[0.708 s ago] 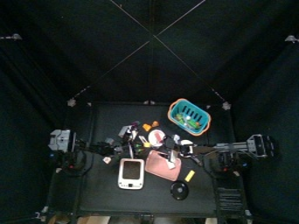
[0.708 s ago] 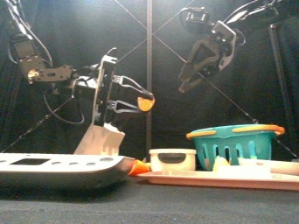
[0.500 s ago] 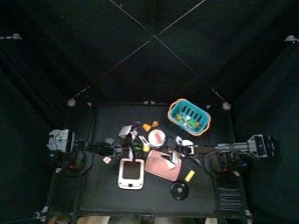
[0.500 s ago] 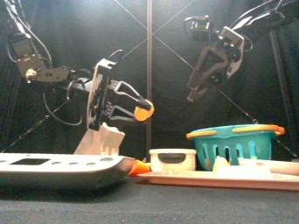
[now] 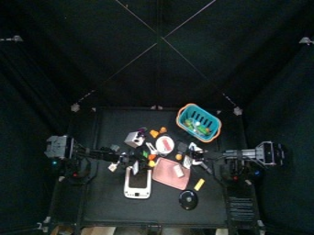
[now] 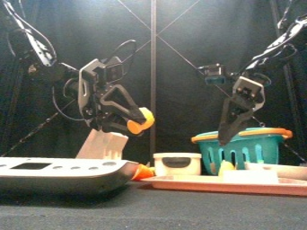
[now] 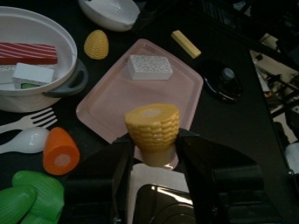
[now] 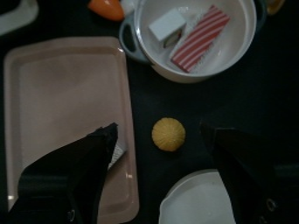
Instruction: Grab corn top
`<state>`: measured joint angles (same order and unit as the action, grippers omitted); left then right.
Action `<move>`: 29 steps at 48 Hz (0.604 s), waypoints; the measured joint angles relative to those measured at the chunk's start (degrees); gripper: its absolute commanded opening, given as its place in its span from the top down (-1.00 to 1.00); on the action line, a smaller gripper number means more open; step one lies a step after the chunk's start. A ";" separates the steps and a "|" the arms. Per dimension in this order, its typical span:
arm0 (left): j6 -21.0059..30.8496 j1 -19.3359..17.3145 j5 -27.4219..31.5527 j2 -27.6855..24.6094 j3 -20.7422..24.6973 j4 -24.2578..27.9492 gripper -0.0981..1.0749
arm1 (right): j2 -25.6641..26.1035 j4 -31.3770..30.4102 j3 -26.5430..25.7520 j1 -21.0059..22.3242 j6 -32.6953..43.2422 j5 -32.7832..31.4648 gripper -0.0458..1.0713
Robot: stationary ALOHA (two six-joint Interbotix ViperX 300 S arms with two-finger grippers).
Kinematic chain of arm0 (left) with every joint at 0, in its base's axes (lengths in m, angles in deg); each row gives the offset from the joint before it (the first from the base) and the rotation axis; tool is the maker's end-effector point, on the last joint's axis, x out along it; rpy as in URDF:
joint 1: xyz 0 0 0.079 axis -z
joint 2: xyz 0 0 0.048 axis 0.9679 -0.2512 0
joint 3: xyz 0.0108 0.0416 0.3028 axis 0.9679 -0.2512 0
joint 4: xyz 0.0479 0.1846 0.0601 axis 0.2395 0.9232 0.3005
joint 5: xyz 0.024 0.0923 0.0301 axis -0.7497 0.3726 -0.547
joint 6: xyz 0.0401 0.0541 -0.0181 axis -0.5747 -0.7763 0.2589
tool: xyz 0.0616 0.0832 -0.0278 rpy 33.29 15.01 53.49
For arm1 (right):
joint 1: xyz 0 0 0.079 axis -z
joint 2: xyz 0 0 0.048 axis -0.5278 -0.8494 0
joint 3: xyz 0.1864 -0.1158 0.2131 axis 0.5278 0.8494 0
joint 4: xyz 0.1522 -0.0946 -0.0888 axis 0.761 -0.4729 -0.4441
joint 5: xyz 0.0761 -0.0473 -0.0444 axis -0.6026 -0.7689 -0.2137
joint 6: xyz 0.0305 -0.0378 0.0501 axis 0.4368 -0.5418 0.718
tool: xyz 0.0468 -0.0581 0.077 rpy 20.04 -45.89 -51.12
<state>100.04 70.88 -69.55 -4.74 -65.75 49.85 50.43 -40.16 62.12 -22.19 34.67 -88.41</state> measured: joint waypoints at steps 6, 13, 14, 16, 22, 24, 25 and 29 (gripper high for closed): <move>0.09 -0.09 0.09 0.00 -0.09 0.44 -0.01 | -4.04 -0.26 -0.09 0.44 -0.35 0.18 -0.94; 0.00 -0.09 0.18 0.00 -0.09 0.44 -0.01 | -6.77 -1.32 -0.79 0.70 -0.44 -0.62 -0.94; 0.00 -0.18 0.09 0.00 -0.09 0.53 -0.01 | -7.03 -1.49 -0.88 0.79 -0.44 -0.62 -0.94; 0.00 -0.18 0.09 0.00 -0.09 0.53 -0.01 | -7.38 -1.67 -0.97 0.79 -0.35 -0.62 -0.94; 0.00 -0.26 0.09 0.00 -0.09 0.44 -0.01 | -8.26 -1.58 -0.97 1.58 -0.35 -0.70 -0.94; 0.09 -0.35 0.18 0.00 -0.09 0.53 -0.01 | -8.61 -1.58 -0.97 1.93 -0.35 -0.70 -0.94; 0.09 -0.35 0.18 0.00 -0.09 0.53 -0.01 | -8.70 -1.58 -0.97 2.11 -0.44 -0.70 -0.93; 0.09 -0.44 0.18 0.00 -0.09 0.53 -0.01 | -8.88 -1.58 -0.97 2.55 -0.35 -0.53 -0.93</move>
<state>100.12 70.44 -69.38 -4.74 -65.83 50.38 41.55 -41.75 61.16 -19.64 34.32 -88.94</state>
